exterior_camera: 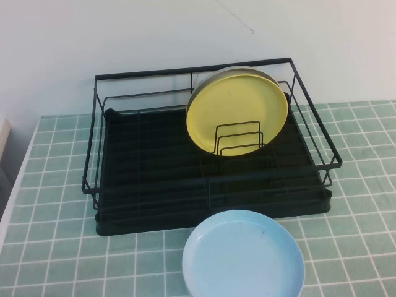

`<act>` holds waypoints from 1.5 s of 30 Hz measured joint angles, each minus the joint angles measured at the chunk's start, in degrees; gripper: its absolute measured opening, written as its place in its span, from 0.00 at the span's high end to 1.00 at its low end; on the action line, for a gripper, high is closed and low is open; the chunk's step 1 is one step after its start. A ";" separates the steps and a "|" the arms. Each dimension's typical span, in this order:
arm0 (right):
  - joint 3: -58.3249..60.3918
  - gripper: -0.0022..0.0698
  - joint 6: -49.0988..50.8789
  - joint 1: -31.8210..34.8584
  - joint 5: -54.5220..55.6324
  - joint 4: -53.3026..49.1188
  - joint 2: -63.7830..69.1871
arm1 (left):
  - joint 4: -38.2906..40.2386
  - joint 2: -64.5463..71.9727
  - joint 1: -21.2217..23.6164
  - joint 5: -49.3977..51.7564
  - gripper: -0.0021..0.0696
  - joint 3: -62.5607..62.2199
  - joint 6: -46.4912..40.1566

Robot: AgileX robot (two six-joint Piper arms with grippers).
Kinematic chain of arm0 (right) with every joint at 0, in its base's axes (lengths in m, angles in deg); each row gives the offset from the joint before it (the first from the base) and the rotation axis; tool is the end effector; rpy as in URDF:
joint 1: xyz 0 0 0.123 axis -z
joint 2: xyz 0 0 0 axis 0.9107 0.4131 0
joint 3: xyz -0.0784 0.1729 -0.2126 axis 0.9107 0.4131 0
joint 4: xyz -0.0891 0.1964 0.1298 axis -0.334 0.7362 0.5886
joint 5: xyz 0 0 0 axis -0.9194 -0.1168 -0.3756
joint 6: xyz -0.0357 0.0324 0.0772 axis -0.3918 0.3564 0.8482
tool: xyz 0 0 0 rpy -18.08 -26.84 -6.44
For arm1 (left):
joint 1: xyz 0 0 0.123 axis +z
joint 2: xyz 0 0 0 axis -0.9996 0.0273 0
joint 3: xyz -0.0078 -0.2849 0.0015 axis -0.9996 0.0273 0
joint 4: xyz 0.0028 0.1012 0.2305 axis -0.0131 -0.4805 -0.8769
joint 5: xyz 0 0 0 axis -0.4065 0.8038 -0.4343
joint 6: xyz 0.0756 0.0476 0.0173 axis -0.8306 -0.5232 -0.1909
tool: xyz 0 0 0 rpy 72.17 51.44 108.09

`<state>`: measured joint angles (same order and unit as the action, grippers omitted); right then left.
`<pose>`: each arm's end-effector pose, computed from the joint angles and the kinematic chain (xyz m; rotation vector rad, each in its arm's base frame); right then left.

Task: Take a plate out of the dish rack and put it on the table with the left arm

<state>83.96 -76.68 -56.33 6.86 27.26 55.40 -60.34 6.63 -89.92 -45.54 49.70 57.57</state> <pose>0.0524 -0.0088 0.1764 0.1440 1.8351 -0.1206 0.0532 -0.0036 0.1788 0.0697 1.8142 -0.0181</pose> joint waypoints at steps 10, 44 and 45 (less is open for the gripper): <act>0.00 0.97 0.00 0.00 0.00 0.00 0.00 | 0.02 0.00 0.00 0.00 0.98 0.00 0.00; 0.00 0.97 0.00 0.00 0.00 0.00 0.00 | 0.97 0.00 0.00 -7.09 0.98 0.36 -0.11; 0.00 0.97 0.00 0.00 0.00 0.00 0.00 | 0.98 0.00 0.00 -9.54 0.98 0.36 -0.11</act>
<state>83.96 -76.68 -56.33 6.86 27.26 55.40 -59.36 6.63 -89.92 -55.08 50.06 57.46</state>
